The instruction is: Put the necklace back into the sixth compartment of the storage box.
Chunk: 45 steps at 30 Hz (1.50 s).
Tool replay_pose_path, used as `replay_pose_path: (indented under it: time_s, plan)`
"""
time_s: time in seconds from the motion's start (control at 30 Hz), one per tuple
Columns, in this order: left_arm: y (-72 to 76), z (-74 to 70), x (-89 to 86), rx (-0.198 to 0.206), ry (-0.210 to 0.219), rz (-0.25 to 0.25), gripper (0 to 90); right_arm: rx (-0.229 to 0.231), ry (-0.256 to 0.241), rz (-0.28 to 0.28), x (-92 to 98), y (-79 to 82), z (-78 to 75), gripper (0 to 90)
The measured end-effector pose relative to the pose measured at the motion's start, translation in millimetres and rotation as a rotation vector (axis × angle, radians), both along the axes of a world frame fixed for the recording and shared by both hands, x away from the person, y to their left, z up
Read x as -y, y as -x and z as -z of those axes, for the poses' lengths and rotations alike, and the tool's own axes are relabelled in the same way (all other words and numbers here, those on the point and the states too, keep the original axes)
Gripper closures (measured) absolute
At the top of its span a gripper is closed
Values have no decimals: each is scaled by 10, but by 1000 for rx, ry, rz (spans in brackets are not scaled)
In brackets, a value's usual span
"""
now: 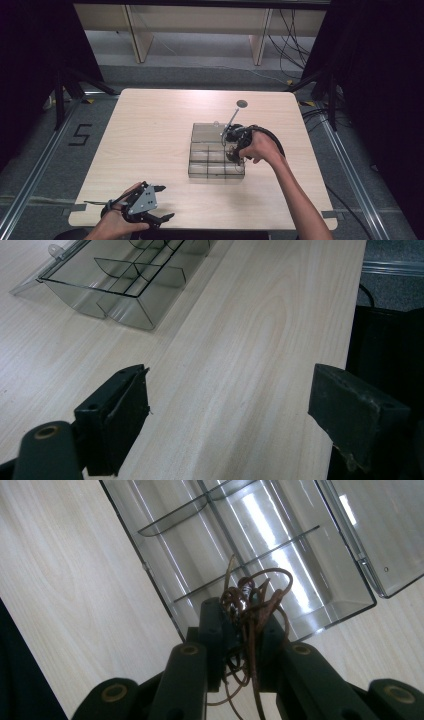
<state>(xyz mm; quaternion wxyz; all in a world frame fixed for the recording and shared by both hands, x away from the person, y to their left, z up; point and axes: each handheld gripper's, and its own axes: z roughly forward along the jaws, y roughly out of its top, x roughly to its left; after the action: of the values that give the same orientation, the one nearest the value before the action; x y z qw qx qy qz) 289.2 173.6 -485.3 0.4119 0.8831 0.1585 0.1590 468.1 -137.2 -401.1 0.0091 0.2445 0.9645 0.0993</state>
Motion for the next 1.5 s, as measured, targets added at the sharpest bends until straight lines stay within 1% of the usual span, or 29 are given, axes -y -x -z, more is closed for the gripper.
replay_pose_path:
  time_s: [0.03, 0.07, 0.13, 0.2, 0.23, 0.3, 0.33, 0.37, 0.47, 0.5, 0.6, 0.63, 0.7, 0.73, 0.77, 0.8, 0.93, 0.97, 1.0, 1.07, 1.1, 1.13, 1.17, 1.33, 1.37, 1.4, 1.43, 1.47, 1.5]
  plan:
    - [0, -1, -1, -1, -1, 0, 158, -19, 12, 29, -19, 19, 4, 791]
    - [-2, -7, -8, 2, -12, 7, 157, -14, 17, 15, -25, 11, 17, 790]
    - [-3, -7, -9, 2, -11, 6, 158, -8, 19, -12, -25, 0, 40, 791]
    - [-13, -10, -15, 10, -28, 9, 158, -5, 14, -16, -36, -4, 64, 791]
    - [-1, -7, -6, 2, -23, 1, 158, -7, 8, -19, -37, -13, 84, 791]
    - [0, 0, -2, 0, -16, 6, 158, -26, 25, 7, -65, -1, 110, 791]
    - [1, 1, 1, -2, -8, 4, 158, -22, 21, -17, -54, -21, 133, 790]
    - [1, 1, 1, -2, -8, 4, 158, -33, 22, 2, -67, -13, 148, 791]
    - [1, 0, 2, 6, -5, 5, 158, -31, 19, 3, -66, -25, 179, 790]
    - [1, 7, 6, -3, 1, 10, 158, -27, 13, -9, -51, -39, 196, 790]
    - [1, 9, 9, -13, 1, 10, 157, -35, 28, 9, -58, -39, 198, 791]
    - [-1, 3, -3, -6, -20, 15, 158, -34, 34, 9, -54, -45, 218, 790]
    - [1, 5, -2, -8, -15, 14, 158, -35, 27, -13, -45, -60, 237, 791]
    - [10, 10, 8, -17, 0, 0, 158, -32, 30, -17, -43, -64, 242, 790]
    - [8, 11, 8, -23, 0, 2, 158, -35, 36, 6, -51, -54, 238, 790]
    - [7, 11, 7, -22, -2, 2, 157, -46, 36, -6, -44, -71, 259, 790]
    - [4, 8, 5, -14, -6, 4, 157, -49, 27, -9, -37, -81, 314, 790]
    - [4, 8, 5, -13, -4, 4, 157, -52, 32, 7, -43, -71, 319, 790]
    - [4, 8, 5, -14, -6, 5, 158, -46, 23, -22, -34, -85, 338, 790]
    - [9, 8, 5, -11, -6, 2, 158, -44, 26, -11, -37, -77, 343, 790]
    - [3, 6, 5, -12, -6, 4, 157, -52, 26, -25, -43, -79, 366, 790]
    - [2, 6, 5, -13, -5, 3, 157, -54, 30, -8, -43, -74, 370, 790]
    - [4, 3, 4, 1, -4, -2, 157, -51, 18, -19, -38, -81, 384, 790]
    - [3, 6, 5, -2, -6, 4, 157, -64, 37, -1, -52, -71, 385, 790]
    - [3, 6, 5, -2, -7, 5, 157, -56, 29, -12, -56, -73, 397, 790]
    - [-4, 0, -5, 8, -24, 13, 158, -73, 37, 2, -63, -65, 396, 790]
    - [-4, 0, -5, 8, -24, 13, 158, -73, 37, 2, -63, -65, 396, 790]
    - [-3, 0, -6, 7, -23, 13, 157, -59, 29, -35, -61, -82, 414, 790]
    - [2, 6, 3, -2, -5, 7, 157, -59, 29, -35, -61, -82, 414, 790]
